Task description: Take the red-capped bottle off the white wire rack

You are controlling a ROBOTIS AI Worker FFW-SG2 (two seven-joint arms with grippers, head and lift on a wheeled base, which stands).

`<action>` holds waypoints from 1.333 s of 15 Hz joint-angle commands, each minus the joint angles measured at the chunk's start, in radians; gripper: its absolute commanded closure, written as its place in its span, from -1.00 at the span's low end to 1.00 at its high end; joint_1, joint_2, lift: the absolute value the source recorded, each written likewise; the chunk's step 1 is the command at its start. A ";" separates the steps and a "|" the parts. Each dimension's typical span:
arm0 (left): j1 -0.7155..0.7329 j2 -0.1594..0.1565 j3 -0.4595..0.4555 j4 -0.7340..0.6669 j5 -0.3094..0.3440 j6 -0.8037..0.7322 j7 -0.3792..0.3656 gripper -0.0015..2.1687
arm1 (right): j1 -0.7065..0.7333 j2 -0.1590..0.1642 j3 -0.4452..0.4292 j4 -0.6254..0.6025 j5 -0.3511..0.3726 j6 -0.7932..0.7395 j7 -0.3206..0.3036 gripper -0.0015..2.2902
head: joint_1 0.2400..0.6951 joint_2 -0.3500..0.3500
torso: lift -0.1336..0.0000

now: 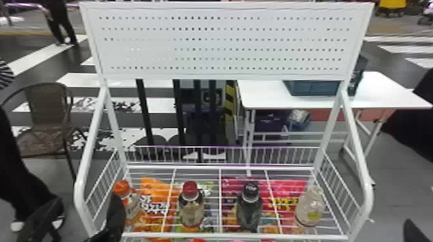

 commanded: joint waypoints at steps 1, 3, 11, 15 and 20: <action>-0.001 0.001 0.001 0.001 0.007 0.000 0.000 -0.92 | 0.003 0.000 0.000 0.001 0.000 0.001 0.000 -0.85 | 0.14 0.00 | 1.00; -0.001 0.003 0.001 -0.002 0.005 0.028 0.000 -0.92 | 0.003 0.000 0.000 0.001 0.000 -0.002 0.000 -0.85 | 0.14 0.00 | 1.00; -0.007 -0.003 -0.052 0.048 -0.001 0.006 0.003 -0.92 | 0.008 0.000 0.000 -0.001 0.008 0.001 0.002 -0.85 | 0.14 0.00 | 1.00; -0.125 -0.008 -0.272 0.275 -0.088 -0.098 0.100 -0.92 | 0.005 0.000 0.001 0.001 0.011 -0.002 0.002 -0.85 | 0.14 0.00 | 1.00; -0.295 -0.048 -0.450 0.505 -0.092 -0.163 0.167 -0.92 | 0.003 -0.005 0.001 0.013 0.014 -0.002 0.002 -0.85 | 0.14 0.00 | 1.00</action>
